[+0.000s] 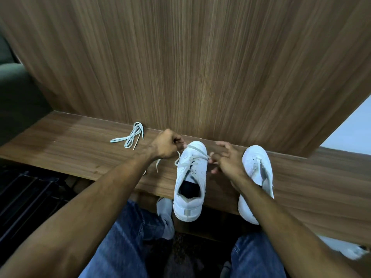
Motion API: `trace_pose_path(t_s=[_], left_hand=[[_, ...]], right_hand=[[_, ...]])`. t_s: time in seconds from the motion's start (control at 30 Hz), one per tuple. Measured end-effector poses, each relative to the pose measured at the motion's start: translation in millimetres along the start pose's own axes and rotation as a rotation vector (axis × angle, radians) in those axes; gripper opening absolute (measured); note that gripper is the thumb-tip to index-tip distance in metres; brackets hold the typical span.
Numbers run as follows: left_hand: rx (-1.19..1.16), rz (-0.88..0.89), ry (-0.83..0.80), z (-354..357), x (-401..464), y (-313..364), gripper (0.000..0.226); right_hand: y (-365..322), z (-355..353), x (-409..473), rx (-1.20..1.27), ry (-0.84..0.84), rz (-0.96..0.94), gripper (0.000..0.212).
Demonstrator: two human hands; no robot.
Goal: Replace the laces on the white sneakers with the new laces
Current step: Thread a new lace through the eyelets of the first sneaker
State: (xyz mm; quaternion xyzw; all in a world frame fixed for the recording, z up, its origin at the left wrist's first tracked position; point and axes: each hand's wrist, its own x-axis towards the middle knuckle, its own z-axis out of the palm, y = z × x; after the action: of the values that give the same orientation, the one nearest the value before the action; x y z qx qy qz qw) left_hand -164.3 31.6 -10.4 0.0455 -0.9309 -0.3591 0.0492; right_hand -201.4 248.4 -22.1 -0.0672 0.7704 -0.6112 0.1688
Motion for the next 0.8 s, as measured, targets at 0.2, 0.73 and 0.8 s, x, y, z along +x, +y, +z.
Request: trace_pose_path(t_s=[0.2, 0.73, 0.8], left_hand=[[0.034, 0.08, -0.057, 22, 5, 17, 0.01], [-1.207, -0.466, 0.467, 5, -8, -14, 0.012], [-1.365, -0.44, 0.526, 0, 0, -2, 0.011]], right_hand=[[-6, 23, 2, -0.207, -0.09, -0.08, 0.023], [27, -15, 12, 0.056, 0.217, 0.18, 0.019], [27, -6, 10, 0.032, 0.175, 0.156, 0.018]])
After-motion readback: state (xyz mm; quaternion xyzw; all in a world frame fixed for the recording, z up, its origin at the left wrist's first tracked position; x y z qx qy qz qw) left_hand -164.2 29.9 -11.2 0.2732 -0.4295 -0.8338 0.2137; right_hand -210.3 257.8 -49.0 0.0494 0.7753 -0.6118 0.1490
